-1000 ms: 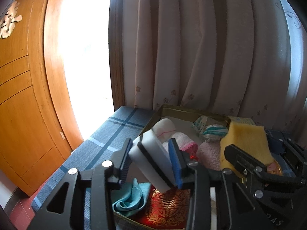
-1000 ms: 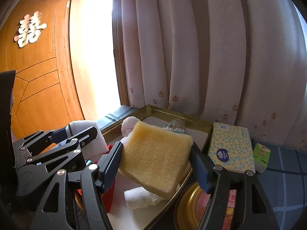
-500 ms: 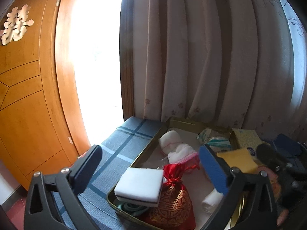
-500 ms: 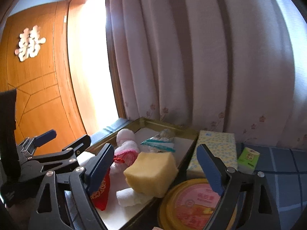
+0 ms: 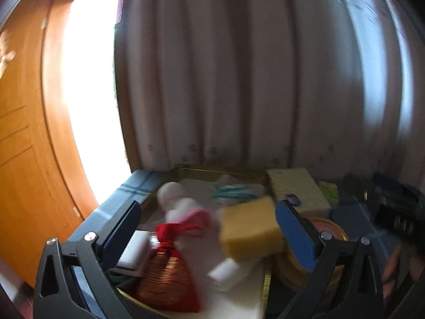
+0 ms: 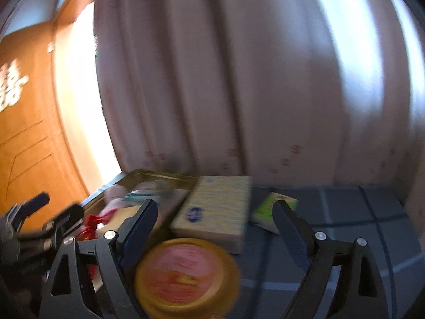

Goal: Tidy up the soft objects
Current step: 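Move the open right gripper to the green tissue pack and close on it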

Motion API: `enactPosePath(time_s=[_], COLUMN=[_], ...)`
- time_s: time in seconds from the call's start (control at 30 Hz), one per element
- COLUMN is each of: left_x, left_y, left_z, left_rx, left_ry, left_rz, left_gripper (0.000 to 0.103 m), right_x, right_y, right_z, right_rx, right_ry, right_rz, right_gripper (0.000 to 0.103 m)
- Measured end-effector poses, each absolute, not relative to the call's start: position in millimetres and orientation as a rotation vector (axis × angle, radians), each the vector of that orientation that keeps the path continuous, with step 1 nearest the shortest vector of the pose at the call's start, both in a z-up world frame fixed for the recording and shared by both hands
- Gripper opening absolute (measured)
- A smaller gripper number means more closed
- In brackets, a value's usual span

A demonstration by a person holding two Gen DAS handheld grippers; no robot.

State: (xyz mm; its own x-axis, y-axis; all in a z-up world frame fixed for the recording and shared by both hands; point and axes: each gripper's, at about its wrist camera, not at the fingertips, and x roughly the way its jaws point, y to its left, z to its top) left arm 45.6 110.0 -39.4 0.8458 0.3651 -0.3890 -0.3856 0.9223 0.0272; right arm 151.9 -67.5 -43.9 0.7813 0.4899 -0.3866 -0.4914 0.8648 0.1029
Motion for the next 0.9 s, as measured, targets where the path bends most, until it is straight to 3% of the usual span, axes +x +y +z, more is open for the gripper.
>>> enactPosePath(time_s=[0.2,0.43,0.57,0.9], left_x=[65.6,57.7,68.0,152.0], left_y=[114.4,145.8,108.9,55.0], left_z=[-56.7,-49.8,-36.4,-33.4], left_rx=[-0.011,-0.170,-0.121,-0.079], left_ry=[0.529,0.505,0.455,0.524], left_rz=[0.483,0.519,0.437,0.362], left_gripper=[0.102,0.102,0.102,0.102], right_x=[175.1,208.3,236.8,294.9], right_y=[-114.5,-125.6,-113.4,-92.7], right_z=[-50.9,-62.0,-70.5,-93.5], right_rx=[0.103,0.080,0.050,0.092], right_ry=[0.439,0.501,0.598,0.768], right_rz=[0.395,0.323,0.311,0.308], right_gripper=[0.090,0.090,0.090,0.090])
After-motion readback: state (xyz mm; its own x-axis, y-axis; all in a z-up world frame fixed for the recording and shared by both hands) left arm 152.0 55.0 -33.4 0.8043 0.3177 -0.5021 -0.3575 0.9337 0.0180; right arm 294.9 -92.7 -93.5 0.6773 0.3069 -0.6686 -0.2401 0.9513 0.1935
